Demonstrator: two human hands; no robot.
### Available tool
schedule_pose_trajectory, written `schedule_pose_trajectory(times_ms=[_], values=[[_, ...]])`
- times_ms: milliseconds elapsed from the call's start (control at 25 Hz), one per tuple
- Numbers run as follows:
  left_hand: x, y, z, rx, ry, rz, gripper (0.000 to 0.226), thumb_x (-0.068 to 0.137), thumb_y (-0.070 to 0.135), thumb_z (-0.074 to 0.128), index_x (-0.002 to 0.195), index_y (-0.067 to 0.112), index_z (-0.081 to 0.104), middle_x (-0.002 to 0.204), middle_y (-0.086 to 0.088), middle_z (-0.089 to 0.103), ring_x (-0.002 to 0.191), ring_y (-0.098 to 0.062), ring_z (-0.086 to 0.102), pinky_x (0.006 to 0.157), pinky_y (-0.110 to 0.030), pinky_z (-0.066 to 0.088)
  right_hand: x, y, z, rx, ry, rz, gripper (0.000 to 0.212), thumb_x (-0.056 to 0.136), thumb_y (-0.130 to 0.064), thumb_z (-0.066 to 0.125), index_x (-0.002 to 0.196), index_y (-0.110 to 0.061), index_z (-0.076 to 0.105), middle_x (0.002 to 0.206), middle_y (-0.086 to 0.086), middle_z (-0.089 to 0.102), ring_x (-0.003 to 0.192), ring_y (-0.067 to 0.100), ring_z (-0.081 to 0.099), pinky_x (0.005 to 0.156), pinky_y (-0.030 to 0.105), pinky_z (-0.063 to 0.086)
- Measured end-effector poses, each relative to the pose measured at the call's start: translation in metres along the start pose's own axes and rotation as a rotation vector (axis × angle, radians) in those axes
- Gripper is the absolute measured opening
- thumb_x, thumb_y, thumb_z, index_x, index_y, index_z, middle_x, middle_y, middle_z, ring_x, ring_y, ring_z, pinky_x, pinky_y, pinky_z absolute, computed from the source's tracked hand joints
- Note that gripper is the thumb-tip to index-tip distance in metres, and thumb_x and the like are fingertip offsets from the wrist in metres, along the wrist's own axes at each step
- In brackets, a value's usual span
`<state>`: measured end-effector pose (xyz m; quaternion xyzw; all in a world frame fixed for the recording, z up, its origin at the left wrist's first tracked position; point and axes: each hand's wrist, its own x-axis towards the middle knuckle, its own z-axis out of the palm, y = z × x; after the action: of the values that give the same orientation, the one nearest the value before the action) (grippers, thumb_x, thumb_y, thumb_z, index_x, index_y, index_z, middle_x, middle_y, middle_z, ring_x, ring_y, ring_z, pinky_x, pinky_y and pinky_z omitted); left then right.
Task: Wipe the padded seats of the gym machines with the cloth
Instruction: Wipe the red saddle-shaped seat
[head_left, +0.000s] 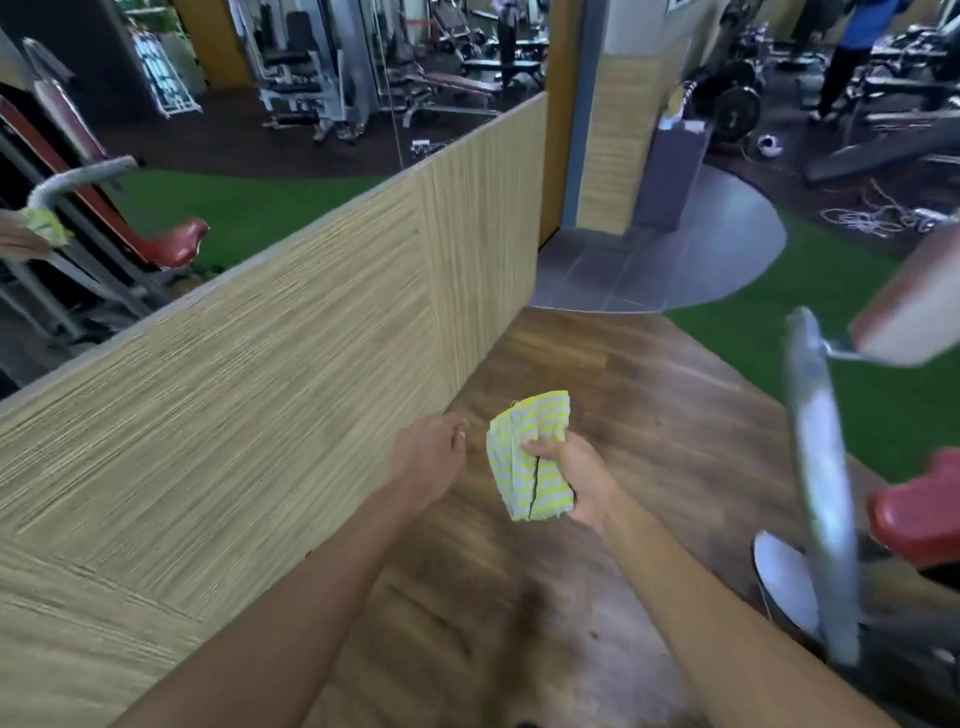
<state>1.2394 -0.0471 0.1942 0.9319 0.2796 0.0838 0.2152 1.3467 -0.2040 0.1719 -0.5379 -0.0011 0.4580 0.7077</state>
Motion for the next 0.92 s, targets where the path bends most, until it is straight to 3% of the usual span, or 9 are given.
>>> schedule_pose_trajectory(times_ms=[280, 480, 640, 800, 920], values=[[0.18, -0.06, -0.007, -0.03, -0.027, -0.036, 0.028, 0.096, 0.019, 0.045, 0.114, 0.017, 0.066, 0.118, -0.002, 0.068, 0.112, -0.025, 0.061, 0.096, -0.042, 0.046, 0.169, -0.079, 0.045, -0.106, 0.007, 0.009, 0.032, 0.089, 0.0, 0.06, 0.121, 0.0, 0.06, 0.113, 0.023, 0.069, 0.103, 0.041, 0.068, 0.09, 0.061, 0.052], [0.324, -0.083, -0.005, -0.009, -0.09, 0.087, 0.026, 0.095, 0.017, 0.046, 0.11, 0.016, 0.067, 0.116, -0.004, 0.068, 0.109, -0.028, 0.062, 0.091, -0.038, 0.048, 0.278, -0.133, 0.067, -0.094, 0.132, -0.033, 0.029, 0.09, 0.0, 0.059, 0.12, -0.001, 0.061, 0.111, 0.022, 0.071, 0.099, 0.038, 0.07, 0.08, 0.05, 0.058], [0.428, -0.066, -0.001, 0.045, -0.165, 0.251, 0.025, 0.095, 0.018, 0.045, 0.108, 0.016, 0.066, 0.113, -0.005, 0.069, 0.108, -0.027, 0.062, 0.087, -0.037, 0.048, 0.339, -0.181, 0.053, -0.082, 0.274, -0.07, 0.027, 0.091, 0.002, 0.058, 0.117, -0.002, 0.062, 0.106, 0.019, 0.071, 0.096, 0.036, 0.07, 0.078, 0.045, 0.057], [0.521, -0.019, 0.035, 0.064, -0.273, 0.356, 0.028, 0.095, 0.018, 0.046, 0.115, 0.018, 0.066, 0.113, -0.007, 0.069, 0.108, -0.029, 0.063, 0.091, -0.037, 0.049, 0.386, -0.226, 0.009, -0.014, 0.421, -0.115, 0.019, 0.09, 0.003, 0.057, 0.108, -0.004, 0.064, 0.094, 0.015, 0.072, 0.081, 0.03, 0.071, 0.063, 0.034, 0.057], [0.589, 0.031, 0.074, 0.07, -0.334, 0.447, 0.028, 0.091, 0.019, 0.048, 0.11, 0.021, 0.068, 0.112, -0.007, 0.068, 0.106, -0.031, 0.064, 0.091, -0.041, 0.051, 0.423, -0.266, -0.04, 0.028, 0.527, -0.156, 0.016, 0.089, 0.004, 0.059, 0.1, -0.007, 0.064, 0.09, 0.013, 0.07, 0.079, 0.028, 0.068, 0.066, 0.035, 0.056]])
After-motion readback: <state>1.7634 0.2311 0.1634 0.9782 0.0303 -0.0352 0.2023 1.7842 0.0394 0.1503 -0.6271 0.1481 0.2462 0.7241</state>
